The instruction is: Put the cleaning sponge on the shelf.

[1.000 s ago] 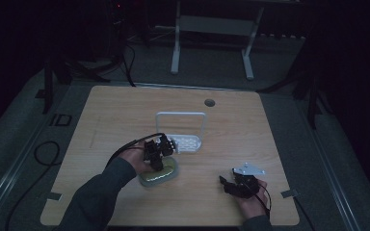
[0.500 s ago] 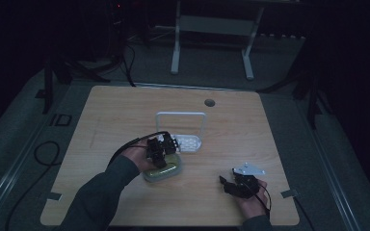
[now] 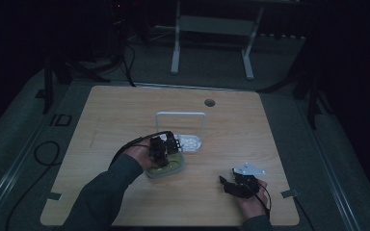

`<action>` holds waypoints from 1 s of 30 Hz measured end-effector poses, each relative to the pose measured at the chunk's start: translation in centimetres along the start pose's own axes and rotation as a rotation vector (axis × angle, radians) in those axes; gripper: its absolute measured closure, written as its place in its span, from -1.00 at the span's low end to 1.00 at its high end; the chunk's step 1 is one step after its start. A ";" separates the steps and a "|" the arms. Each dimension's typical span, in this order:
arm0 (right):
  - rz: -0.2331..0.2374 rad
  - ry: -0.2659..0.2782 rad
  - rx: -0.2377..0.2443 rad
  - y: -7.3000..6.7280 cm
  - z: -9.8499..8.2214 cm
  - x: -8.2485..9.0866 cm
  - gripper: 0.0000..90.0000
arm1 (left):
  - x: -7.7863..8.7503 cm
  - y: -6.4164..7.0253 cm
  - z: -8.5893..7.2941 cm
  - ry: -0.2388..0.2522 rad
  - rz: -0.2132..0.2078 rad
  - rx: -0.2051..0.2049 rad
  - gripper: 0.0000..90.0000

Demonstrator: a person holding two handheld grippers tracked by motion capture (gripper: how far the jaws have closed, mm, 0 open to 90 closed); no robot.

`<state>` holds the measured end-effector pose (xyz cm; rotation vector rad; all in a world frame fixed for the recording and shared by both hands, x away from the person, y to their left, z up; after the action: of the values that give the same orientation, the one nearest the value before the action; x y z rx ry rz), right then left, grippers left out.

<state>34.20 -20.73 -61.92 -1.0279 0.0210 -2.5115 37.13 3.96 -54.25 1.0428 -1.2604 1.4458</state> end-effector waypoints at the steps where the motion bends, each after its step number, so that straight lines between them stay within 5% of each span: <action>1: 0.000 0.000 0.001 0.0 0.0 0.0 -0.21 | 0.0 -0.1 0.1 0.002 0.004 -0.004 0.59; 30: 0.000 0.000 0.001 0.0 0.0 0.0 -0.21 | 0.0 -1.3 1.2 0.018 0.068 -0.077 0.59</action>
<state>34.20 -20.74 -61.92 -1.0281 0.0202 -2.5112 38.45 2.79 -53.79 0.9415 -1.3397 1.4428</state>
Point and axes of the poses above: each handheld gripper's, and its own axes: x roughly backward along the jaws, z roughly out of its top, y roughly to its right, the point moved 9 cm from there along -x, roughly forward along the jaws, and after that the axes turned 14 degrees about -x, right-handed, at the moved point
